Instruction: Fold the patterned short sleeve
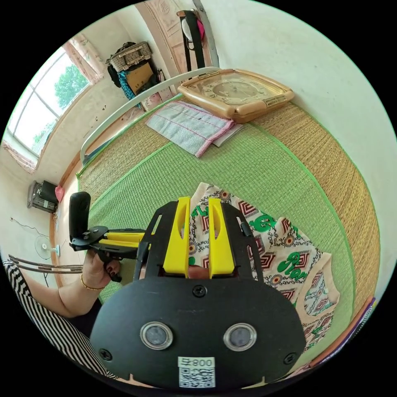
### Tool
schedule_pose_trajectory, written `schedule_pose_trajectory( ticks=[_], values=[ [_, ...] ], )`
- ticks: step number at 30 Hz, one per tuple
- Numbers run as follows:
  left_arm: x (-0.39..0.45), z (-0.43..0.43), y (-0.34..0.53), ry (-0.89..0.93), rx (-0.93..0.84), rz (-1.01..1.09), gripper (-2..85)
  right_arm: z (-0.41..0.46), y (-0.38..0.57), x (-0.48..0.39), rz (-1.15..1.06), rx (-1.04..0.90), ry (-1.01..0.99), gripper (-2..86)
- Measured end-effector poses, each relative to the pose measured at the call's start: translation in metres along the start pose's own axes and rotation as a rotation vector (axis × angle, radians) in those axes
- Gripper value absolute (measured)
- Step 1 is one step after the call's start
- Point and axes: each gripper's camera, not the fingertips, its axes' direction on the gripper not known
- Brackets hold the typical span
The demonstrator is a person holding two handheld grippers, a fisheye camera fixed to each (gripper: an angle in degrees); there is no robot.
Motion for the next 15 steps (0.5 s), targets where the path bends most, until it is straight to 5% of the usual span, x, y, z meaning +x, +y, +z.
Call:
schedule_pose_trajectory(
  ticks=[15],
  values=[
    [-0.021,0.006,-0.008,0.028,-0.038,0.015,6.2,-0.053,-0.067,-0.035,0.0,-0.101,0.159,5.7]
  ],
)
